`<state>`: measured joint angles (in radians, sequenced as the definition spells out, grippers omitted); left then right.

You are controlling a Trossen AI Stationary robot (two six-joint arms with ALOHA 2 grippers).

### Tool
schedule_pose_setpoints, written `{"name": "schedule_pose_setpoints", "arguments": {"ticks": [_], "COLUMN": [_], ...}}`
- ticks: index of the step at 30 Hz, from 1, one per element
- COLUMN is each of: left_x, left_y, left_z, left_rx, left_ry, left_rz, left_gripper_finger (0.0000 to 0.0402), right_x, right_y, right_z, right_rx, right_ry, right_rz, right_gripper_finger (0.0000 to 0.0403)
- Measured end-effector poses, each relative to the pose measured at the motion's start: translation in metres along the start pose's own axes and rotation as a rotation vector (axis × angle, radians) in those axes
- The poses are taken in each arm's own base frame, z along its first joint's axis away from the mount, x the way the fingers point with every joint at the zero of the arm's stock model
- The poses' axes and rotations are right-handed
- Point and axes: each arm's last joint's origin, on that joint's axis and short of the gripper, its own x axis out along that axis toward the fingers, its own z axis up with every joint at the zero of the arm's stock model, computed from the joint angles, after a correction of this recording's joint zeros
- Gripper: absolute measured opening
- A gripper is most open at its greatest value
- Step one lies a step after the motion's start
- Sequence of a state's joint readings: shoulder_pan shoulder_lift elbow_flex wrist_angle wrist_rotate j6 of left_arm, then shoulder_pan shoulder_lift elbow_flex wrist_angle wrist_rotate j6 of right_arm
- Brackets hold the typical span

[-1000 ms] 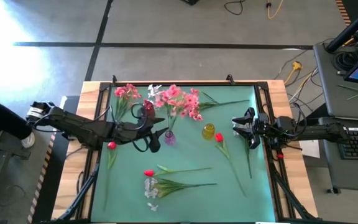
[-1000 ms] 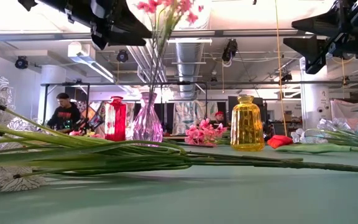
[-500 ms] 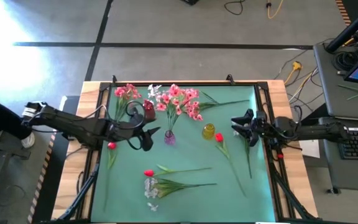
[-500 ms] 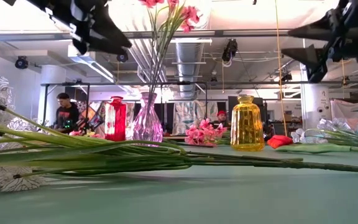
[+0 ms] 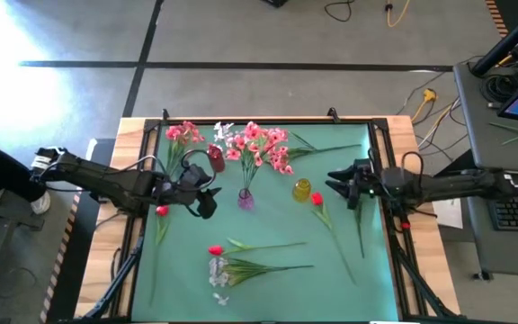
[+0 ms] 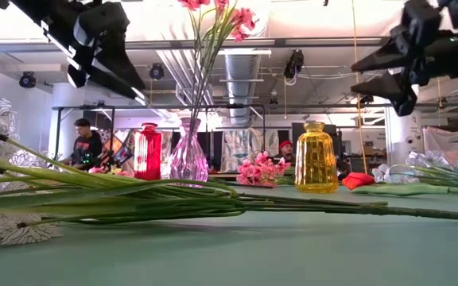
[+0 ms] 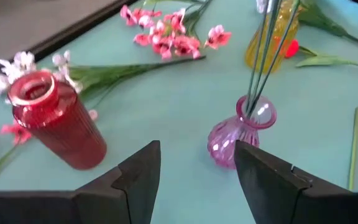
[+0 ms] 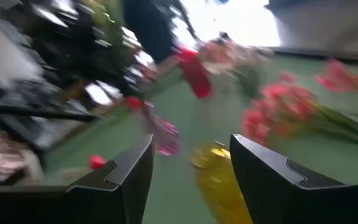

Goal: Sort flowers into vase by color
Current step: Put the middle right white flower into the yellow vase

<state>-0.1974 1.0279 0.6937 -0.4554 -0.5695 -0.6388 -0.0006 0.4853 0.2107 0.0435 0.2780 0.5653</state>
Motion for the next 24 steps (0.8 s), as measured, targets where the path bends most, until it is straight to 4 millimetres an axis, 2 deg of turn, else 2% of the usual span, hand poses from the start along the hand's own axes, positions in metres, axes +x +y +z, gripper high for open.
{"name": "schedule_pose_setpoints", "arguments": {"ticks": [7, 14, 24], "left_x": [0.0, 0.0, 0.0], "left_y": [0.0, 0.0, 0.0], "left_z": [-0.001, -0.001, -0.002], "left_rx": [-0.001, 0.0, 0.001], "left_ry": [0.017, 0.018, 0.019], "left_rz": [-0.008, -0.007, -0.006], "left_gripper_finger": [0.0192, 0.0192, 0.0192], "right_x": [0.0, 0.008, 0.012], "right_y": [0.008, 0.017, 0.017], "right_z": [0.016, 0.021, 0.011], "right_rx": [0.064, 0.142, 0.235], "right_ry": [0.257, 0.432, 0.661], "right_rz": [-0.28, -0.376, -0.504], "right_gripper_finger": [0.0203, 0.0203, 0.0203]}}
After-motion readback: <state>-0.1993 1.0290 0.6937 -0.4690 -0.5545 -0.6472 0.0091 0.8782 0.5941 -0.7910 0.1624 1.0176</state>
